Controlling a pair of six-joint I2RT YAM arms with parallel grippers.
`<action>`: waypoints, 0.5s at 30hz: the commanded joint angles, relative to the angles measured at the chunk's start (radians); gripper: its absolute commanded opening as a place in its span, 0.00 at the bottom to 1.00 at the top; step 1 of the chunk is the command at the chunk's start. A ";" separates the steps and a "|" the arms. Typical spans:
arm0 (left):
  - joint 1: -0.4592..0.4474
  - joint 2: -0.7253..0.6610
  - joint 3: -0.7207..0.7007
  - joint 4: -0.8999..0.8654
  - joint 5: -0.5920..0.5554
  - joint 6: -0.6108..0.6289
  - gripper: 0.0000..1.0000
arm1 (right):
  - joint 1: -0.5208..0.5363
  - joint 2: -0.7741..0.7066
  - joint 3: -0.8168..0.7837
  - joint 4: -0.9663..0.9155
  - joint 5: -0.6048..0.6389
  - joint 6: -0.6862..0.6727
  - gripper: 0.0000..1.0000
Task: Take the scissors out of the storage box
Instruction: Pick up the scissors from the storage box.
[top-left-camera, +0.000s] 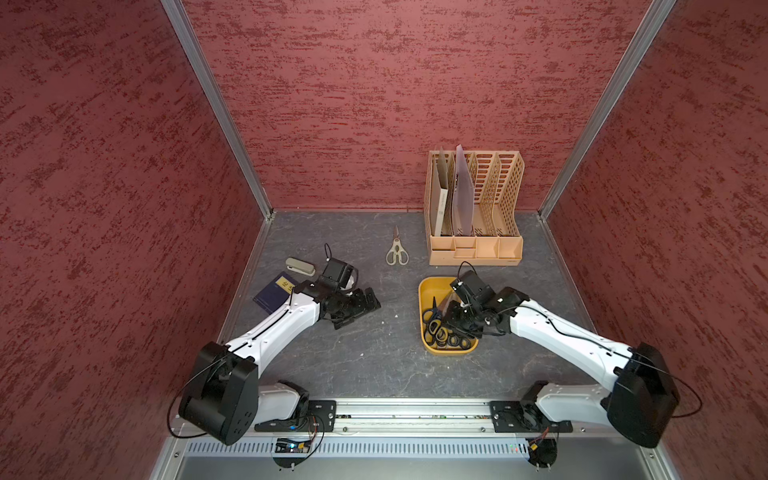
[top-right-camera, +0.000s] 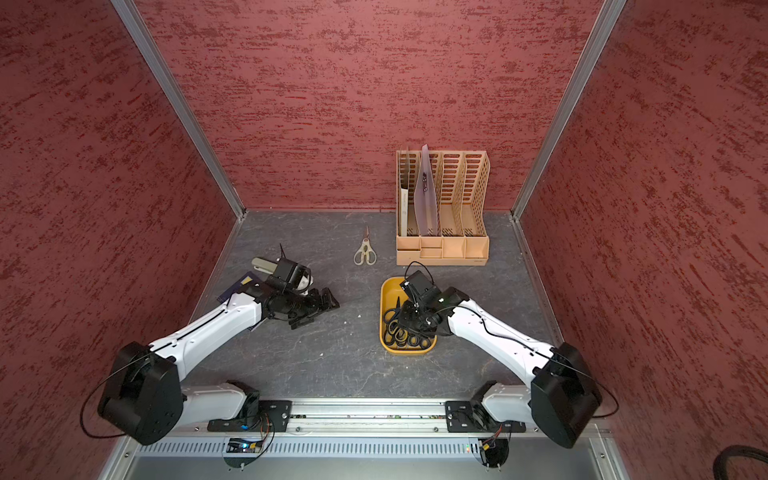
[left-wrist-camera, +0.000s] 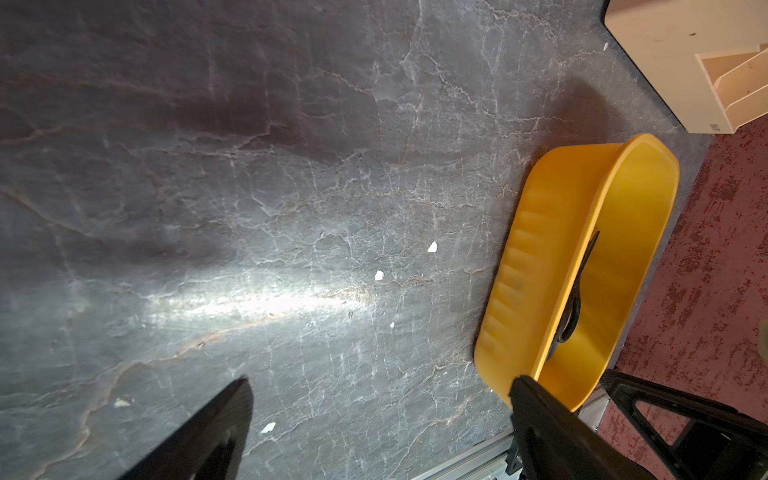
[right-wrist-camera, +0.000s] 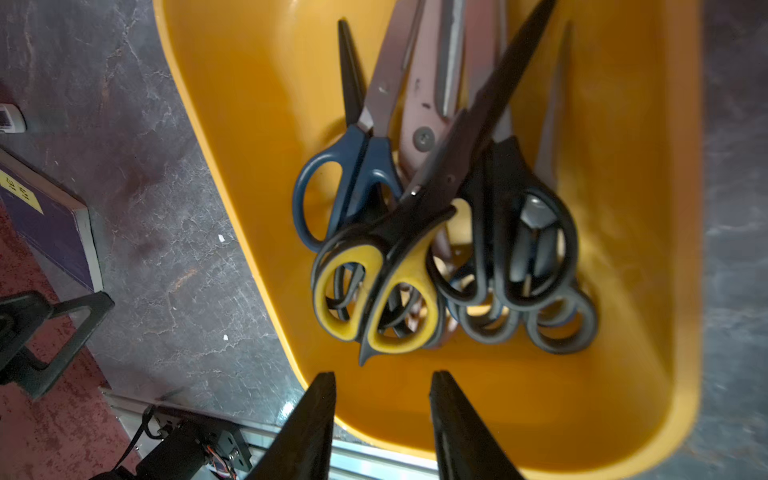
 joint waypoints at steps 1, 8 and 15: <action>-0.005 -0.040 -0.028 -0.016 -0.025 -0.021 1.00 | 0.027 0.032 -0.017 0.107 0.052 0.087 0.42; -0.005 -0.093 -0.052 -0.043 -0.051 -0.021 1.00 | 0.037 0.085 -0.036 0.131 0.064 0.135 0.41; -0.004 -0.086 -0.048 -0.039 -0.059 -0.022 1.00 | 0.037 0.130 -0.044 0.162 0.062 0.148 0.36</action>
